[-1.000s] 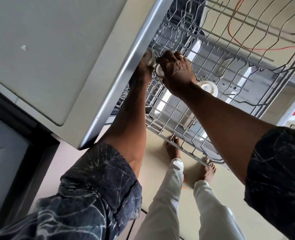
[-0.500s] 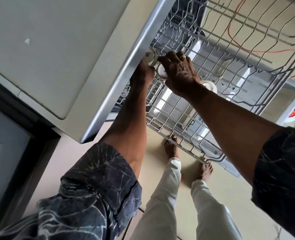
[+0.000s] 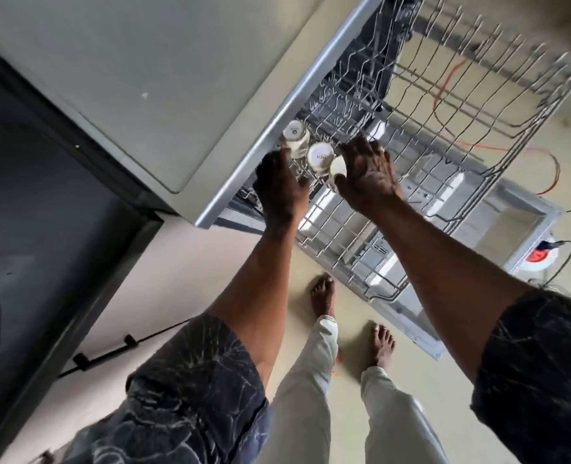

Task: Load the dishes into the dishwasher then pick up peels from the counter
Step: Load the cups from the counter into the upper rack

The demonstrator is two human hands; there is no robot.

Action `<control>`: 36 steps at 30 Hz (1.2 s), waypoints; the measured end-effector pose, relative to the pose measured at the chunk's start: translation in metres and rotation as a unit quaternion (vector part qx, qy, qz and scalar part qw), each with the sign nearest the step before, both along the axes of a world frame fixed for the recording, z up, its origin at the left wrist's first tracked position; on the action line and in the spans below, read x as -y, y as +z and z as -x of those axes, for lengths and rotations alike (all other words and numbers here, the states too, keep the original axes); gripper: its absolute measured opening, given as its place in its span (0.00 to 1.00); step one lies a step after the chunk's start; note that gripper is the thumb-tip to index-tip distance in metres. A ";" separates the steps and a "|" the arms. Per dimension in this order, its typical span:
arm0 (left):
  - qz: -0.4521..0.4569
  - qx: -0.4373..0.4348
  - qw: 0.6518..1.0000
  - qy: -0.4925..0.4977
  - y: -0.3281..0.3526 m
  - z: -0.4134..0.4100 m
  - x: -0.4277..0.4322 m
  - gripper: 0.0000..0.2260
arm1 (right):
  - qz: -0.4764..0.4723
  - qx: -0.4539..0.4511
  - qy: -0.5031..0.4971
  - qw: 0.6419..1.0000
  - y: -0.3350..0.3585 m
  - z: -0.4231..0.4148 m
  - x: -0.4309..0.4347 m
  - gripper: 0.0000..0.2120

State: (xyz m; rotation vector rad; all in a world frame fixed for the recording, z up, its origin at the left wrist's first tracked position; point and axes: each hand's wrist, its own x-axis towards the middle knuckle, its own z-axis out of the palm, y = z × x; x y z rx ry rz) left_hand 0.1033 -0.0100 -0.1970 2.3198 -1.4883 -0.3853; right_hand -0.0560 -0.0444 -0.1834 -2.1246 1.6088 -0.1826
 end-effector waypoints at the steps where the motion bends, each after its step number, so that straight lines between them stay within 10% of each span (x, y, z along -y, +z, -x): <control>1: 0.001 0.017 0.999 -0.039 0.013 0.006 -0.010 0.25 | -0.006 -0.008 -0.003 1.000 0.007 0.006 -0.012 0.22; 11: -0.021 0.075 0.983 -0.168 0.113 0.060 -0.133 0.29 | -0.029 -0.049 0.005 0.998 0.105 0.072 -0.126 0.23; 36: 0.027 0.095 0.990 0.103 0.236 -0.058 -0.322 0.34 | 0.099 -0.034 0.204 0.973 0.234 -0.068 -0.218 0.19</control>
